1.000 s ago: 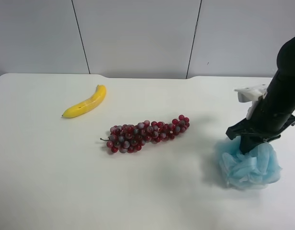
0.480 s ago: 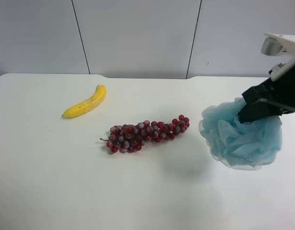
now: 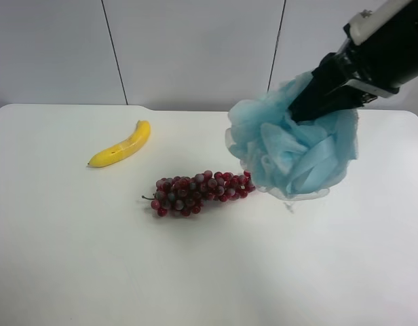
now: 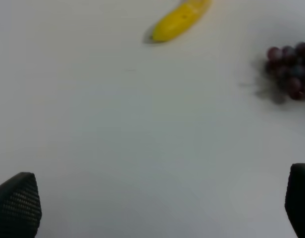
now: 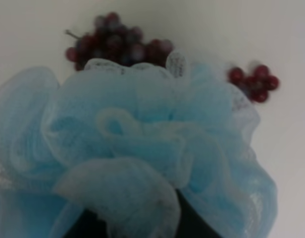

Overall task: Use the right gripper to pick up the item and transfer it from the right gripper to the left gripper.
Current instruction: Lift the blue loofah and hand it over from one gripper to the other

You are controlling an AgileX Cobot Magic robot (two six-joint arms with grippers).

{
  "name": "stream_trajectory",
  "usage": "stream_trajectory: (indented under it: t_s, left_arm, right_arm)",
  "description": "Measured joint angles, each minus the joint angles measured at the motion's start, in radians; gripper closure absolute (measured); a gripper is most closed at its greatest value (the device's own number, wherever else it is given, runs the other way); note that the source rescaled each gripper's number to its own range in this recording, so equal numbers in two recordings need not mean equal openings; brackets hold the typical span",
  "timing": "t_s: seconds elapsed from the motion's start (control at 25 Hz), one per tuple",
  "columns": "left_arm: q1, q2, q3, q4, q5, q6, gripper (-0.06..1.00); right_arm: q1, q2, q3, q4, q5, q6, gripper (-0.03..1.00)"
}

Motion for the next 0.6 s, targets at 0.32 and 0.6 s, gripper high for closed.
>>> stream_trajectory:
  t_s: [0.32, 0.6]
  left_arm:
    - [-0.161, 0.145, -0.056, -0.008, -0.049, 0.106, -0.06]
    - [-0.359, 0.291, -0.110, -0.043, -0.085, 0.208, -0.06]
  right_arm:
    - [0.225, 0.102, -0.005, 0.011, -0.103, 0.000, 0.95]
    - [0.331, 0.208, -0.099, 0.122, -0.150, -0.011, 0.95]
